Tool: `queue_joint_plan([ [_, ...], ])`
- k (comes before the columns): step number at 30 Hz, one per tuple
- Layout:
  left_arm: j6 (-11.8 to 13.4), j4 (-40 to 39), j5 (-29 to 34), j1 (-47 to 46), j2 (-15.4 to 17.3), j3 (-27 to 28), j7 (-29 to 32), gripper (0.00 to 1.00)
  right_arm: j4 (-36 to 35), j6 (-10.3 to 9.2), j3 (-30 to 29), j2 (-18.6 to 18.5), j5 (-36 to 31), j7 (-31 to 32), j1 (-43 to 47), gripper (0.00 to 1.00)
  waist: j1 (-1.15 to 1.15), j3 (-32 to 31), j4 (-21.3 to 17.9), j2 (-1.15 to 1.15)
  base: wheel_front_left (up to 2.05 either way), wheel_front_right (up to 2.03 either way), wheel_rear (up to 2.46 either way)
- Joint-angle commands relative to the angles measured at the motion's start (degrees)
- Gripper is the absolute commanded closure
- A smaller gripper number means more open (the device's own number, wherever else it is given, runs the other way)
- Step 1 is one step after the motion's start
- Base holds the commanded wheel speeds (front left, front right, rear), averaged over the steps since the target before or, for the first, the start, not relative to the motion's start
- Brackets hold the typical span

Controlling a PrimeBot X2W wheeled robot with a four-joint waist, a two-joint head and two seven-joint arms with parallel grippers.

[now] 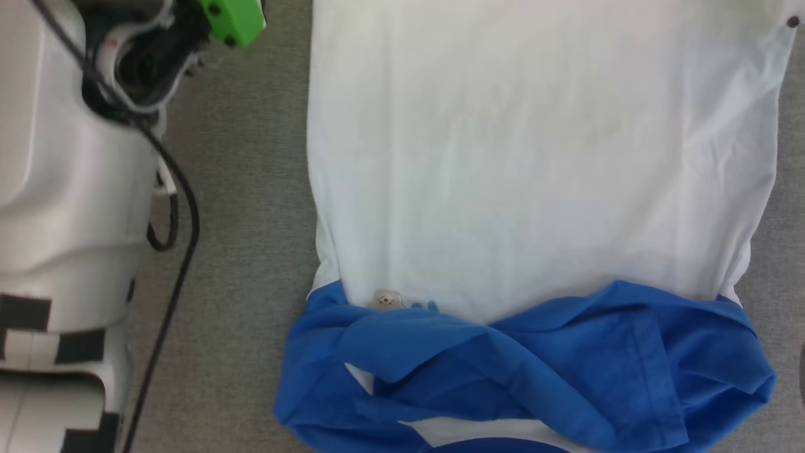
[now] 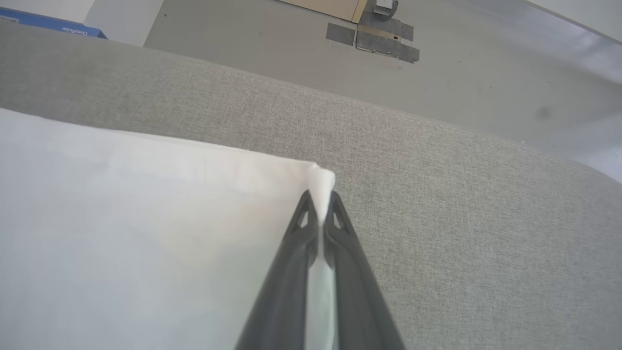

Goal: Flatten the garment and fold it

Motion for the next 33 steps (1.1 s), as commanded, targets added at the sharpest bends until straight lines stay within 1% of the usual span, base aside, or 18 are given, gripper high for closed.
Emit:
queue_joint_plan([
  [1, 0.5, 1.9, 0.5, -2.7, 0.8, -0.7, 1.8, 0.00, 0.1, -0.09, 0.7, 0.7, 0.8, -0.8, -1.1, 1.00, 0.00, 1.9, -2.1, 0.35, 0.00, 0.00, 0.00],
  [4, 1.3, 6.2, 3.2, -7.0, 1.8, -2.8, 4.8, 0.00, 0.2, -0.09, 2.7, 1.1, 1.9, -1.8, -1.8, 1.00, 0.00, 3.2, -3.7, 0.35, 0.00, 0.00, 0.00],
  [9, 3.8, 12.4, 7.2, -11.6, 2.4, -5.5, 8.3, 0.00, 0.3, -0.09, 5.8, 1.1, 3.7, -3.5, -2.9, 1.00, 0.00, 5.3, -5.7, 0.35, 0.00, 0.00, 0.00],
  [15, 5.6, 16.5, 9.4, -13.8, 2.7, -7.7, 12.0, 0.00, 1.5, -0.09, 7.6, 0.3, 4.9, -5.2, -3.3, 1.00, 0.00, 6.6, -6.8, 0.35, 0.00, 0.00, 0.00],
  [17, 6.3, 18.0, 10.4, -13.9, 3.3, -9.0, 14.4, 0.00, 2.3, -0.09, 8.0, 0.1, 5.3, -5.8, -3.4, 1.00, 0.00, 6.9, -6.9, 0.35, 0.00, 0.00, 0.00],
  [18, 6.3, 18.4, 9.7, -13.2, 3.0, -9.8, 17.7, 0.66, 3.1, -0.09, 8.2, -0.1, 5.6, -6.4, -3.6, 1.00, 0.00, 7.1, -6.8, 0.35, 0.00, 0.00, 0.00],
  [19, 6.4, 18.1, 9.2, -13.0, 2.8, -9.6, 17.8, 0.94, 3.3, -0.09, 8.3, -0.2, 5.6, -6.5, -3.7, 1.00, 0.00, 7.2, -6.8, 0.35, 0.00, 0.00, 0.00],
  [20, 6.2, 17.8, 8.7, -12.7, 2.7, -9.6, 18.3, 1.00, 3.6, -0.09, 8.3, -0.4, 5.6, -6.7, -3.8, 1.00, 0.00, 7.2, -6.7, 0.35, 0.00, 0.00, 0.00],
  [23, 5.7, 16.4, 7.3, -12.1, 2.2, -8.5, 16.4, 1.00, 4.3, -0.09, 8.3, -0.5, 5.6, -7.3, -4.1, 1.00, 0.00, 7.2, -6.6, 0.35, 0.00, 0.00, 0.00],
  [27, 5.4, 15.3, 4.3, -12.0, 1.0, -5.0, 11.5, 1.00, 5.2, -0.09, 8.3, -0.8, 5.4, -8.4, -4.5, 1.00, 0.00, 6.3, -6.3, 0.35, 0.00, 0.00, 0.00],
  [33, 4.6, 14.5, 0.7, -12.2, 0.4, -0.9, 6.9, 1.00, 6.1, -0.09, 7.7, -1.7, 5.8, -10.3, -4.2, 1.00, 0.00, 3.4, -4.8, 0.35, 0.00, 0.00, 0.00],
])
